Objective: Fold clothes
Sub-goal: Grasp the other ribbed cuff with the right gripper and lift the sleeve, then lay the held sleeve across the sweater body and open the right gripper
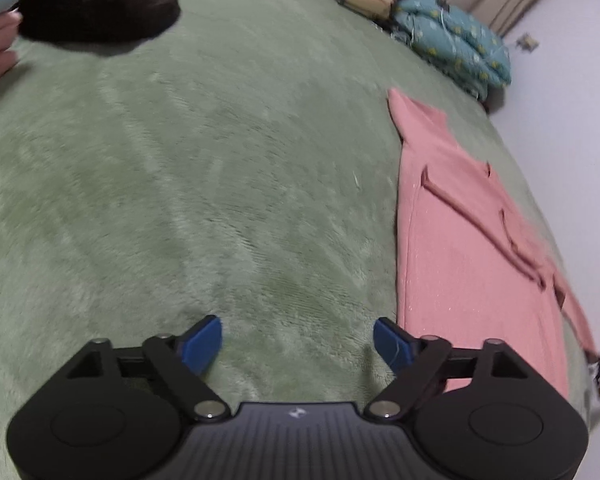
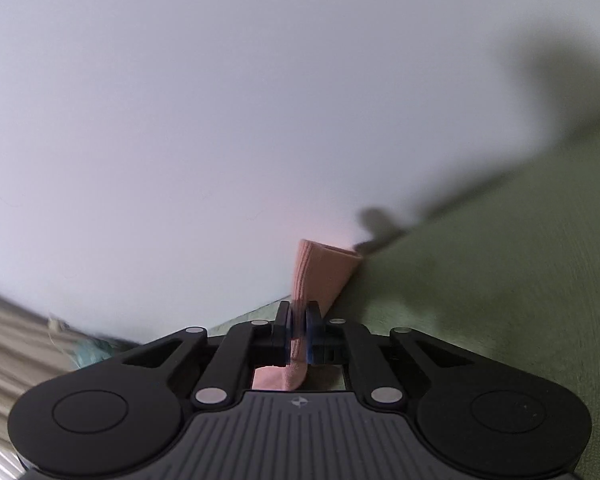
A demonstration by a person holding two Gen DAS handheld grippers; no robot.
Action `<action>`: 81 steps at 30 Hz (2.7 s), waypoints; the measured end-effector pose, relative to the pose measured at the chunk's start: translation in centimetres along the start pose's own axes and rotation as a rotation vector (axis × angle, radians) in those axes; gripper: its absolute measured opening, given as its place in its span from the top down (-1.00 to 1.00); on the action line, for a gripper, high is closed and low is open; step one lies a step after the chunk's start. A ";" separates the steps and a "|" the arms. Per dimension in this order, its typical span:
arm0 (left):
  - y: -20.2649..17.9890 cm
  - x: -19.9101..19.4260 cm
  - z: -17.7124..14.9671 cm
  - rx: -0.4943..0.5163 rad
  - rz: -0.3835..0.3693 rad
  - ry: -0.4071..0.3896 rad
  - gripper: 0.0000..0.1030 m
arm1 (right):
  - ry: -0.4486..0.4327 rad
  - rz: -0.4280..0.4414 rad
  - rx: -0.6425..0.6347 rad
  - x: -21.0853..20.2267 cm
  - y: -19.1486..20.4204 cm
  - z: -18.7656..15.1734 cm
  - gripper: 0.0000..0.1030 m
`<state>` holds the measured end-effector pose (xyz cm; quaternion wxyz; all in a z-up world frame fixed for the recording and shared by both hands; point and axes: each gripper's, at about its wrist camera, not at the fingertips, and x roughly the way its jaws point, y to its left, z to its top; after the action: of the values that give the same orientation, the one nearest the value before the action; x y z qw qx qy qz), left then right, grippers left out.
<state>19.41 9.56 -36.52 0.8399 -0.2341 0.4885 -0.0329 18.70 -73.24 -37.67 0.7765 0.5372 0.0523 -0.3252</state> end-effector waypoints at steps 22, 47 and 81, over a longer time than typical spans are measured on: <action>1.0 -3.2 -1.2 -0.034 -0.327 0.008 -0.76 | 0.261 0.696 -0.872 -14.5 42.6 -34.0 0.88; 5.5 -3.6 -3.2 -0.174 -0.384 0.037 -0.76 | 0.658 0.633 -0.808 -16.1 30.2 -55.4 0.87; 4.9 -2.3 -3.3 -0.171 -0.382 0.090 -0.76 | 0.701 0.512 -0.455 -8.9 24.3 -49.8 0.84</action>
<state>14.58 13.41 -38.13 0.7730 -0.3910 0.4733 -0.1601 38.76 -20.87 -35.19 0.8648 0.4265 0.2467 0.0966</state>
